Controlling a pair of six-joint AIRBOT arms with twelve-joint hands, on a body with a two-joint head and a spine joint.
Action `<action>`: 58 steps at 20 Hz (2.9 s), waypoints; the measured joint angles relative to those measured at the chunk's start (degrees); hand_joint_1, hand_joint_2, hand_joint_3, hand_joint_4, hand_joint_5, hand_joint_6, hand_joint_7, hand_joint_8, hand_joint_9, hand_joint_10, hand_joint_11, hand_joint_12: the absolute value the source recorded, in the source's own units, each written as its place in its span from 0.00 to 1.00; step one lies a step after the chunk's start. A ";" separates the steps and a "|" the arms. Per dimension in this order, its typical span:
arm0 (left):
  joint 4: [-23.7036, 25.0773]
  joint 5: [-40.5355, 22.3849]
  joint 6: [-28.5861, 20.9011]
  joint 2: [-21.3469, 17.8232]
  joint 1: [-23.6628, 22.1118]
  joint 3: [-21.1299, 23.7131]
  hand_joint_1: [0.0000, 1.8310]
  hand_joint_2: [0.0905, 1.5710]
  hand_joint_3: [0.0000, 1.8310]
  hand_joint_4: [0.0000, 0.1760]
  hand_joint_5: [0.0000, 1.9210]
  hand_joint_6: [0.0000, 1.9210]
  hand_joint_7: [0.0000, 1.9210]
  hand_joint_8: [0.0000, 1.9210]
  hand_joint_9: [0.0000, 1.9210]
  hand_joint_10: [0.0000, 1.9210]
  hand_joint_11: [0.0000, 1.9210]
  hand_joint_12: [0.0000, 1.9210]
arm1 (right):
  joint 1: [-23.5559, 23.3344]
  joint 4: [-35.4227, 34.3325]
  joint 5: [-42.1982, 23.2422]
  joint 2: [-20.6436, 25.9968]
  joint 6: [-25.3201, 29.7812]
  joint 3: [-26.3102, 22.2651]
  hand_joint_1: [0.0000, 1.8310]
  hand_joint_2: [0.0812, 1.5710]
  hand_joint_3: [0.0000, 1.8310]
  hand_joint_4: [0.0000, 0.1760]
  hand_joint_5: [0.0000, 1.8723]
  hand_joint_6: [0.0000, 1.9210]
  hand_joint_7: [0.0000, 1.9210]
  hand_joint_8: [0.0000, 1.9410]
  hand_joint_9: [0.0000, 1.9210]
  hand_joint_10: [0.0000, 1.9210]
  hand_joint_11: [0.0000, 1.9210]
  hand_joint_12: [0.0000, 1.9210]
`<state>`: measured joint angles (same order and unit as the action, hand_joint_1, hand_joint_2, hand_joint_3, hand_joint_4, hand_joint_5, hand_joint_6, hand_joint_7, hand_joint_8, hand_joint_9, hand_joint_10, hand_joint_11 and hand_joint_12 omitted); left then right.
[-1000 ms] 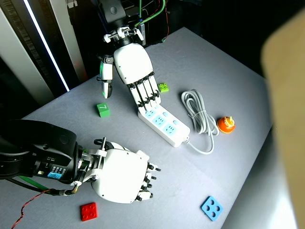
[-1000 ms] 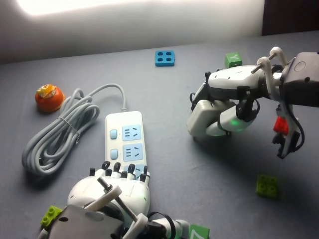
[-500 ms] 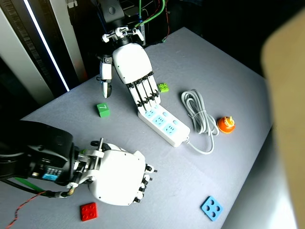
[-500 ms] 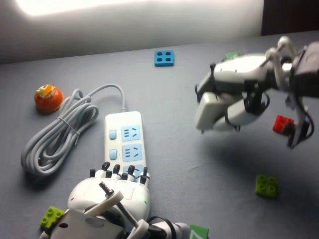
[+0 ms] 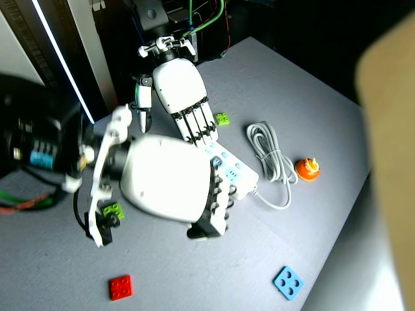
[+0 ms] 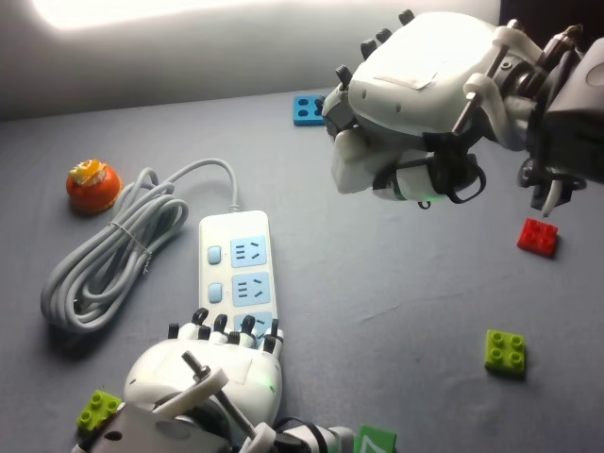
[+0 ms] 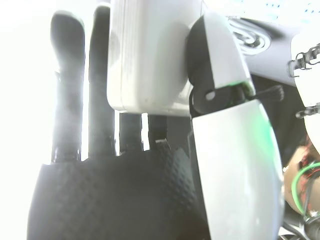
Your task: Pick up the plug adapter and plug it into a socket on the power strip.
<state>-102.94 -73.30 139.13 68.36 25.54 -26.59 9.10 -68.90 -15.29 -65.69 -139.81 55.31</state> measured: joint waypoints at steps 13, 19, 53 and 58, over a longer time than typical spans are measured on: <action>-0.02 0.52 0.09 0.00 0.72 0.17 0.00 0.77 0.00 0.00 0.02 0.00 0.03 0.00 0.02 0.00 0.00 0.06 | -3.85 -37.16 -15.23 -7.37 -26.03 -2.08 0.67 0.73 0.00 0.00 0.45 0.54 0.49 0.66 0.44 0.62 0.37 0.80; 0.24 0.90 0.26 -0.31 1.14 0.17 0.00 0.76 0.00 0.00 0.04 0.00 0.04 0.00 0.03 0.00 0.00 0.11 | -1.60 -46.49 -19.98 -16.11 -31.93 2.45 0.67 0.73 0.00 0.00 0.43 0.55 0.49 0.66 0.43 0.63 0.37 0.79; -0.74 1.88 1.42 -1.38 -0.17 -0.07 0.00 0.76 0.00 0.00 0.05 0.00 0.06 0.00 0.05 0.00 0.00 0.14 | -3.67 -52.41 -19.61 -30.64 -32.52 20.04 0.67 0.74 0.00 0.00 0.43 0.57 0.49 0.65 0.43 0.62 0.34 0.83; -0.72 1.86 1.42 -1.38 -0.20 -0.07 0.00 0.76 0.00 0.00 0.05 0.00 0.05 0.00 0.04 0.00 0.00 0.13 | -3.74 -52.41 -19.52 -30.64 -32.52 20.06 0.66 0.74 0.00 0.00 0.42 0.58 0.47 0.67 0.42 0.64 0.33 0.83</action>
<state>-103.66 -71.44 140.55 66.98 25.34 -26.65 5.37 -121.32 -34.81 -96.33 -172.33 75.37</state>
